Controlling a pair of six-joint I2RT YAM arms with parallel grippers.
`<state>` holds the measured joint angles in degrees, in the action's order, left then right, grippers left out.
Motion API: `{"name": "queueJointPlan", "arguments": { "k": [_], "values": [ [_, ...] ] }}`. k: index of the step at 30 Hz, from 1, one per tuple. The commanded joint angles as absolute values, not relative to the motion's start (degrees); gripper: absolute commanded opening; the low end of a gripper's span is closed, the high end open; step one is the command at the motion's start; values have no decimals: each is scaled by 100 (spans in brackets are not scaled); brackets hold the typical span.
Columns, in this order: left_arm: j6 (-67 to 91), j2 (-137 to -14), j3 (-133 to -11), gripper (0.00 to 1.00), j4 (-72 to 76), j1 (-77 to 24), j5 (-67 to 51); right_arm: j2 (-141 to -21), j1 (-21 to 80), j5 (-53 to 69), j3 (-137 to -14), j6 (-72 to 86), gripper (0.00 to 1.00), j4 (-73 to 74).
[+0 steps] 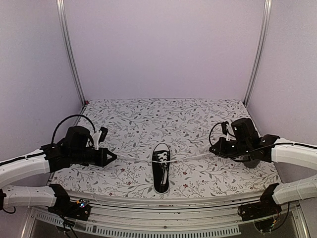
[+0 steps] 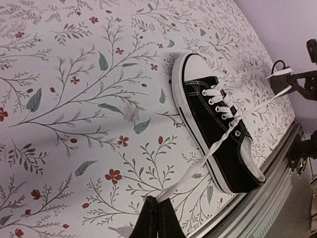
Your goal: Tie the shoes
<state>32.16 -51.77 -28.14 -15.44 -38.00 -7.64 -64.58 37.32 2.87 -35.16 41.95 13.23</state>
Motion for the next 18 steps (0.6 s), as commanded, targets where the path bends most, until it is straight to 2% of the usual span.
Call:
{"name": "queueJointPlan", "arguments": {
  "k": [1, 9, 18],
  "values": [
    [3183, -5108, -2838, 0, -2031, -3683, -1048, -6095, 3648, 672, -3522, 3929, 2, 1305],
    [3776, -5214, -2569, 0, -1897, -3566, -841, -6093, 3652, 254, -3125, 4342, 2, 1600],
    [4086, -6297, -2052, 0, -1296, -2948, -911, -6939, 3647, -231, -2833, 5083, 2, 1542]
  ]
}}
